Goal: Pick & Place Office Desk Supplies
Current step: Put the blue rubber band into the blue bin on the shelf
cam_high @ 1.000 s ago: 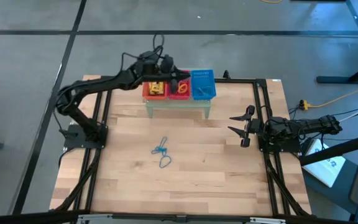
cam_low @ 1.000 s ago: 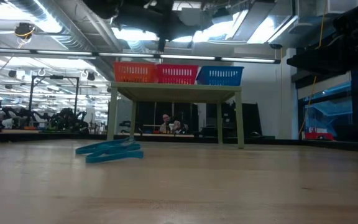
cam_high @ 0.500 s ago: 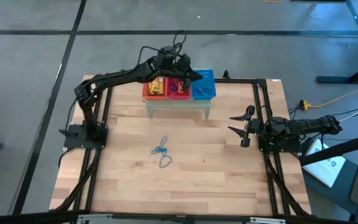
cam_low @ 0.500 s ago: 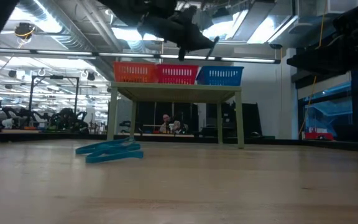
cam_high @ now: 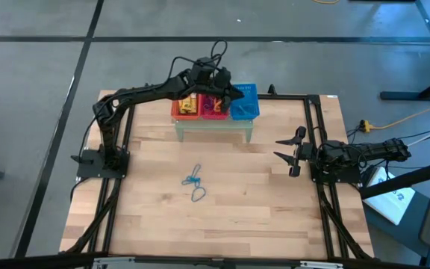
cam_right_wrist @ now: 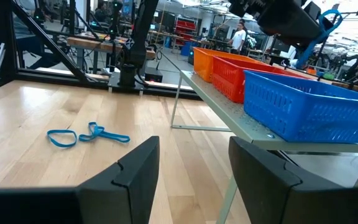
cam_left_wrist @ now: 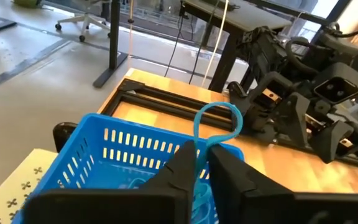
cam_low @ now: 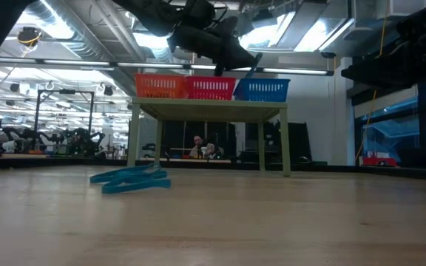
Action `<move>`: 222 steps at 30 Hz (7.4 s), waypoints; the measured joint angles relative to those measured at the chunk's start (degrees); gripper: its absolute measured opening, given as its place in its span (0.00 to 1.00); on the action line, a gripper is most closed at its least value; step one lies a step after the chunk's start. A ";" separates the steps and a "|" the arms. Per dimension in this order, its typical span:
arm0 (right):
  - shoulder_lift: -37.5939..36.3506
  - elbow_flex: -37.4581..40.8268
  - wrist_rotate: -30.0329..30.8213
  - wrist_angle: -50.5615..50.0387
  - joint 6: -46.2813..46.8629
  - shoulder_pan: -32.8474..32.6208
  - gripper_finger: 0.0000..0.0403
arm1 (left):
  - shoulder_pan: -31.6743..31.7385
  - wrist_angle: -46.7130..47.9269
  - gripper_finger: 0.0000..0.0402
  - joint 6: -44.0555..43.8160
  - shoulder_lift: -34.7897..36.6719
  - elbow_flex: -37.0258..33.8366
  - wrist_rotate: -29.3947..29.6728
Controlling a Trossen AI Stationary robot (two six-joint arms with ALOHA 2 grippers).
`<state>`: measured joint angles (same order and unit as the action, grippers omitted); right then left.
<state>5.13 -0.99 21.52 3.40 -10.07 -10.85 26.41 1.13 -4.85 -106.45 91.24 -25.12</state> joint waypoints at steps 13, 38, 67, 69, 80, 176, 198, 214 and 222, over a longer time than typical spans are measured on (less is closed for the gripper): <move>0.01 0.00 0.00 -0.01 -0.02 0.00 0.48 | -0.17 0.00 0.38 1.23 0.00 0.00 0.02; 0.01 0.00 0.00 0.00 -0.22 -0.02 0.48 | -15.70 50.38 0.46 22.85 10.96 11.98 3.53; 0.01 0.00 0.03 -0.01 0.00 0.00 0.48 | -49.59 48.92 0.55 -5.63 9.07 11.26 35.55; 0.02 0.00 0.02 0.00 0.00 0.00 0.48 | -50.09 49.23 0.55 -8.37 10.14 11.25 39.97; 0.01 0.00 0.02 -0.02 -0.02 -0.02 0.48 | -50.72 40.68 0.55 -9.32 9.90 11.23 49.55; 0.01 0.00 0.02 -0.02 -0.22 0.00 0.48 | -48.81 0.72 0.46 -12.76 6.90 -38.24 23.45; 0.01 0.00 0.01 -0.02 -0.17 -0.02 0.48 | -46.93 5.51 0.46 -21.29 7.62 -34.75 28.62; 0.02 0.00 0.00 0.00 0.00 -0.02 0.48 | -46.53 6.41 0.46 -32.13 2.03 -34.75 26.65; 0.01 0.00 0.00 -0.01 0.00 -0.02 0.48 | -46.26 5.92 0.41 -34.19 0.34 -34.66 27.32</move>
<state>5.14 -0.99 21.52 3.39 -10.07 -10.87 -19.85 7.05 -39.04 -106.12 56.58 2.20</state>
